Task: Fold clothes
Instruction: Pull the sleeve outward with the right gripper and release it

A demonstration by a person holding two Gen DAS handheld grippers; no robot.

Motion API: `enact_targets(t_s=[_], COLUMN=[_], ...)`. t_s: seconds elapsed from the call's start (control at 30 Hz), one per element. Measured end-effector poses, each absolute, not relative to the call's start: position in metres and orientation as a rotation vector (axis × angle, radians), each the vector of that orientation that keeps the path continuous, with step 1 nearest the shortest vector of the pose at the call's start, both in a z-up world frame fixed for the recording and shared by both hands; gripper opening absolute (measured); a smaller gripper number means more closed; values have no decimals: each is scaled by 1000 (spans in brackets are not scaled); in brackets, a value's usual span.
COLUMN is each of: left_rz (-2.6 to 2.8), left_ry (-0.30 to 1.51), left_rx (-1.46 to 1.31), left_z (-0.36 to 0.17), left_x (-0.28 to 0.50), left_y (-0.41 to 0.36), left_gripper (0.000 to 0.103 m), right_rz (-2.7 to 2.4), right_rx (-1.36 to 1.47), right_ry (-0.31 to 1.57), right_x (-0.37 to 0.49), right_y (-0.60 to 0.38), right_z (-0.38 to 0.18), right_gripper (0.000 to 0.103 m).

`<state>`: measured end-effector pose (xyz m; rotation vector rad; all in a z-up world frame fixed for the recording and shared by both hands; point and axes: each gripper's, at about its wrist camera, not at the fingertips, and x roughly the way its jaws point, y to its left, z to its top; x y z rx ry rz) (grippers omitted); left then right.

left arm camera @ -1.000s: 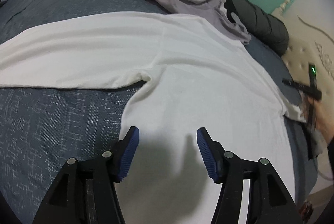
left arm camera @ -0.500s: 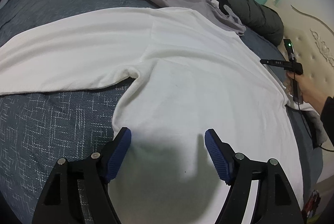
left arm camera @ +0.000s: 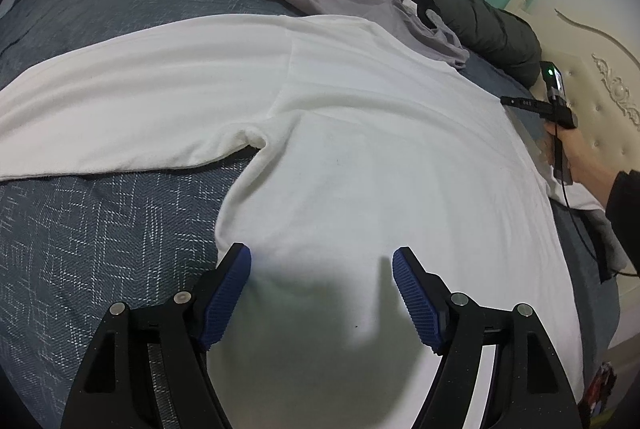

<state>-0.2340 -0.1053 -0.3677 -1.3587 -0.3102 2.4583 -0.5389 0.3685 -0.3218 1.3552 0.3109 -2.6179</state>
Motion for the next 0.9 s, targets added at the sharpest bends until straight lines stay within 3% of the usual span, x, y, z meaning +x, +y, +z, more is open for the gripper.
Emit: enact_targets(t_s=[0.23,0.53,0.6,0.77,0.9], left_rz=[2462,2467,2468,2482,2476], left_ry=[-318,-332,-344,-375,-381], left_rx=[-1367,-1380,-1390,-1398,-1410], left_z=[-367,-367,-365,-349,-340], left_x=[-235,-236,-236,-225,-208], left_y=[-105,-104,-104,-101,-100], left_gripper=[77,77,77,78,78], right_rz=[-2678,-2775,-2778,-2777,-2748], right_rx=[1383,1313,1291,1264,1246], right_ry=[400,181,120,-50,-137], right_x=[-538,-485,-459,-387,-332], right_y=[375,441,459,493,498], right_z=[-332,-282,-271,-252,-252], right_gripper=[1,4,7,28,29])
